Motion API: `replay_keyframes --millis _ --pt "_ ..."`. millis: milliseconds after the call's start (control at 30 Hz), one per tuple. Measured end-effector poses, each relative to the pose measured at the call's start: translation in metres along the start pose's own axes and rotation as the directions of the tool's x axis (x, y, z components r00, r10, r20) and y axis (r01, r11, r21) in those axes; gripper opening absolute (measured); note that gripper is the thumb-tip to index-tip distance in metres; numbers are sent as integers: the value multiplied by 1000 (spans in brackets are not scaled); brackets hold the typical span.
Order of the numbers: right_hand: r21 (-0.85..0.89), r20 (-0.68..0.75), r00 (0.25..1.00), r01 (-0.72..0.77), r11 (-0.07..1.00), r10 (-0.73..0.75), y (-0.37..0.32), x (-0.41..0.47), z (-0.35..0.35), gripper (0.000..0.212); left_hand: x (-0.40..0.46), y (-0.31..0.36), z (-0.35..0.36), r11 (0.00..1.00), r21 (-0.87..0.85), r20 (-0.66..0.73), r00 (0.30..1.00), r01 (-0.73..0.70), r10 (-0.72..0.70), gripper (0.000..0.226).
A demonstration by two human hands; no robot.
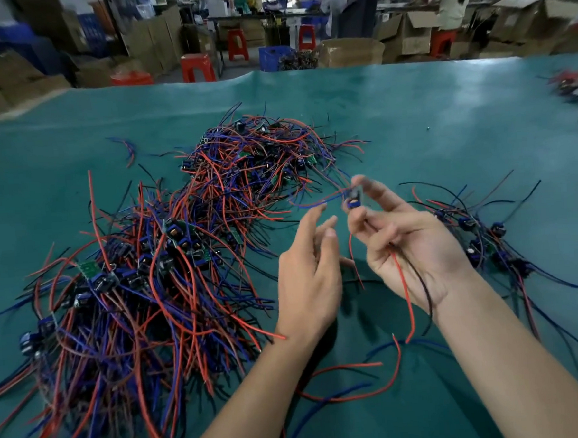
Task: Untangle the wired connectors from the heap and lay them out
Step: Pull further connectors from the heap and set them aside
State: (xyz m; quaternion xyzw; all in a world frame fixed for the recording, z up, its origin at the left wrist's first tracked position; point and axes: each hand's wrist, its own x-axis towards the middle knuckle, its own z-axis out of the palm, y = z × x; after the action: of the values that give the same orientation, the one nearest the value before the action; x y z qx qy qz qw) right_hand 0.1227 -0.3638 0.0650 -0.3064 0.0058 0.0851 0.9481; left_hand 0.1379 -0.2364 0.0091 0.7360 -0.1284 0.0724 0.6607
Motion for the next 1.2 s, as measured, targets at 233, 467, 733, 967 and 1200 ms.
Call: replay_keyframes --millis 233,467,733,967,1200 --pt "-361 -190 979 -136 923 69 5 3 -2 39 0 -1 -3 995 97 -73 997 -18 25 42" --pt "-715 -188 966 -10 699 -178 14 2 -1 18 0 0 -3 987 119 -57 992 -108 116 34" --pt "-584 -286 923 47 810 -260 9 6 -10 17 -2 1 0 997 71 -52 998 -27 30 11" --pt "-630 -227 920 112 768 -320 11 7 -16 15 1 -3 -1 967 240 52 996 -87 77 17" --pt "-913 -90 715 219 344 -693 6 13 -28 19 1 -3 0 952 287 89 992 -109 87 14"
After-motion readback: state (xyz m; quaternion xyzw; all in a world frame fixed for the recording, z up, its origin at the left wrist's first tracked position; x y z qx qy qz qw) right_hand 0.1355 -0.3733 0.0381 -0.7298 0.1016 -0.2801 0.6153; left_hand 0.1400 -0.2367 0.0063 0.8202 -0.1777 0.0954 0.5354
